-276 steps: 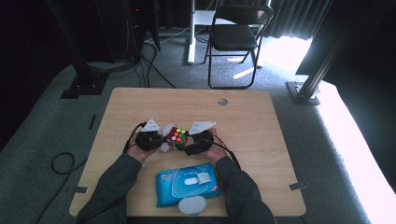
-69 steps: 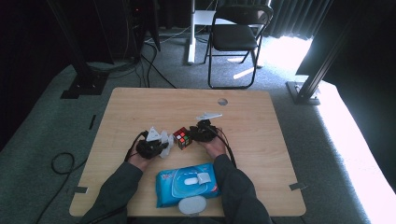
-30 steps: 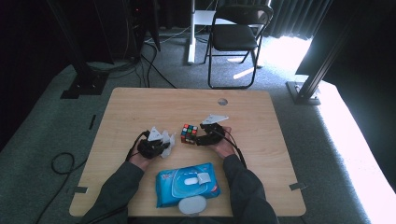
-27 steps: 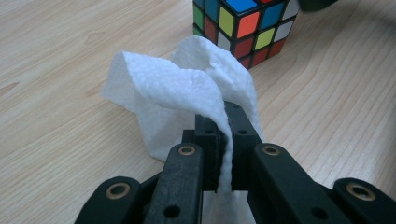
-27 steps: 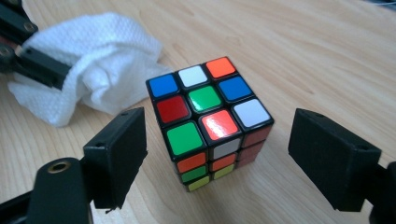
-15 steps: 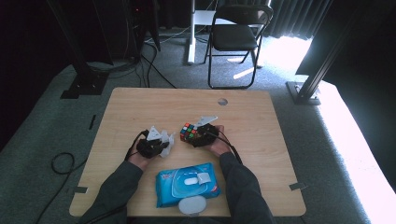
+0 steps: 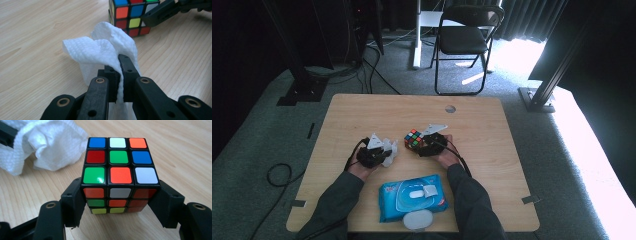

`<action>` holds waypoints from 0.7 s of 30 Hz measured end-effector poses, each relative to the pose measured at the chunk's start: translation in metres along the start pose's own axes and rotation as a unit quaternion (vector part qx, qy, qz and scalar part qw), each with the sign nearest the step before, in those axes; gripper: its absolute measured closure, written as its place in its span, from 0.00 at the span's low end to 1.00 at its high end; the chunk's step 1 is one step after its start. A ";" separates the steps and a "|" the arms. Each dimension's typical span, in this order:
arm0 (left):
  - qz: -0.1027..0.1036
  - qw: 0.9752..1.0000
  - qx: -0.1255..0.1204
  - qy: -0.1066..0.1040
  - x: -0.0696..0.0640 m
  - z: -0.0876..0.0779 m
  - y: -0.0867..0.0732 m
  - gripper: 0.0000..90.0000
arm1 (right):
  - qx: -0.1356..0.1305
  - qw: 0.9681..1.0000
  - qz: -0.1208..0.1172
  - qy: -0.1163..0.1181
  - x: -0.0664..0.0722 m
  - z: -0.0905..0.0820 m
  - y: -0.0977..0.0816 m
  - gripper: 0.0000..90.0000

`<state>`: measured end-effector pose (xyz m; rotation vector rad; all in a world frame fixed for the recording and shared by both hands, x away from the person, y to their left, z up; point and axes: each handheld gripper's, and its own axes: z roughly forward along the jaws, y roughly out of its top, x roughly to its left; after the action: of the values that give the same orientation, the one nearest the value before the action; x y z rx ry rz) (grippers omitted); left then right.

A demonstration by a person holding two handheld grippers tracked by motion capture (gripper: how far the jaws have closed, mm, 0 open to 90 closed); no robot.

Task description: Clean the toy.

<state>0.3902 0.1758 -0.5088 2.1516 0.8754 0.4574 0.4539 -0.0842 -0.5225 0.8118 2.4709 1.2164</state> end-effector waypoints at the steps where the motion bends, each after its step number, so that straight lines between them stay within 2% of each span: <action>1: -0.001 1.000 -0.002 0.001 0.000 -0.001 0.000 0.96 | 0.000 1.000 0.000 0.000 0.000 0.000 0.000 0.38; 2: -0.001 1.000 -0.003 0.001 0.001 -0.001 0.001 0.96 | -0.007 1.000 0.000 0.004 0.001 -0.004 0.002 0.38; 10: -0.002 1.000 -0.009 0.001 0.001 -0.003 0.003 0.96 | -0.011 1.000 -0.006 0.013 0.008 -0.008 0.007 0.38; 15: -0.002 1.000 -0.014 0.003 0.002 -0.006 0.006 0.96 | -0.020 0.999 -0.003 0.035 0.015 -0.008 0.009 0.38; 21: -0.001 1.000 -0.022 0.006 0.003 -0.012 0.010 0.96 | -0.013 0.999 -0.010 0.041 0.022 -0.004 0.009 0.38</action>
<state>0.3901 0.1794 -0.4928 2.1101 0.8654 0.4852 0.4373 -0.0698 -0.5129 0.7432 2.5153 1.2983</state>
